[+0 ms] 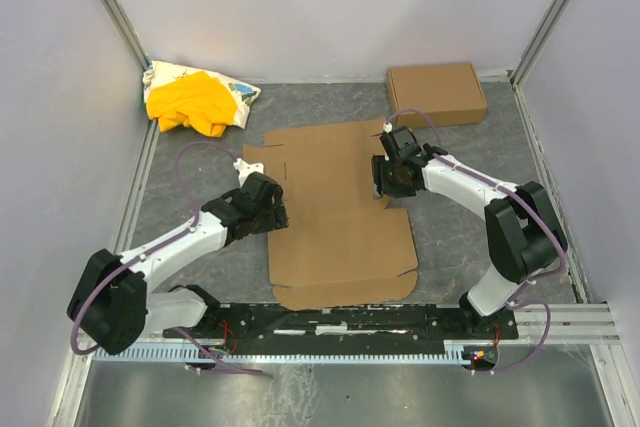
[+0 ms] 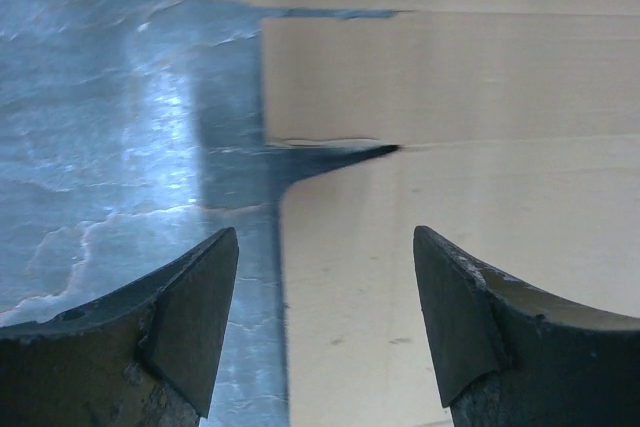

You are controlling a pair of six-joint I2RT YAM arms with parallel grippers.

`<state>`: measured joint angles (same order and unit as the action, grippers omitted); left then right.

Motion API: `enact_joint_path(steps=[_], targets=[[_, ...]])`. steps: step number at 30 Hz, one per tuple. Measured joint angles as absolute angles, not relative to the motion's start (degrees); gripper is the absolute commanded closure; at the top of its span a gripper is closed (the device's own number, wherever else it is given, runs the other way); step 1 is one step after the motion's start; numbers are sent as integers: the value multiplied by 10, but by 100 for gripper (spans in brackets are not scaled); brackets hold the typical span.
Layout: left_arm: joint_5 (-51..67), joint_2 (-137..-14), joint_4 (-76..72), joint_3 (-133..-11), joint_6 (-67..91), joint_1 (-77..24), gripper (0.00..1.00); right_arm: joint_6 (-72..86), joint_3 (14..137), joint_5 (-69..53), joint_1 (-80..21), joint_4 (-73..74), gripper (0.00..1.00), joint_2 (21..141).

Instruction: Fold the paper box

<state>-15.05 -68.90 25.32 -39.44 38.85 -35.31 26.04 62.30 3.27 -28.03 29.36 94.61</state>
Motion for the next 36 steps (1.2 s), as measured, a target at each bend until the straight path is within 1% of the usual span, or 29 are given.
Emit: enact_joint_path(steps=[4,5,7,8,17,21,24,34,36], targets=[[-140,-719,246,-367,393,-312,24,260,623,33,-280,291,37,959],[-139,-727,242,-364,393,-305,25,260,623,33,-280,291,39,961],[-137,-739,234,-362,395,-300,25,260,623,33,-280,288,50,964],[-135,-744,227,-362,395,-300,25,260,623,33,-280,287,53,967],[-134,-798,187,-383,396,-300,27,262,625,41,-280,278,69,999],[-135,-816,171,-395,396,-300,27,263,625,53,-280,278,73,1001],[-136,-823,162,-399,396,-300,27,263,625,59,-280,279,73,1001],[-132,-858,138,-424,396,-300,34,263,625,61,-280,279,75,1001],[-128,-858,136,-424,396,-300,35,263,625,61,-280,279,78,1001]])
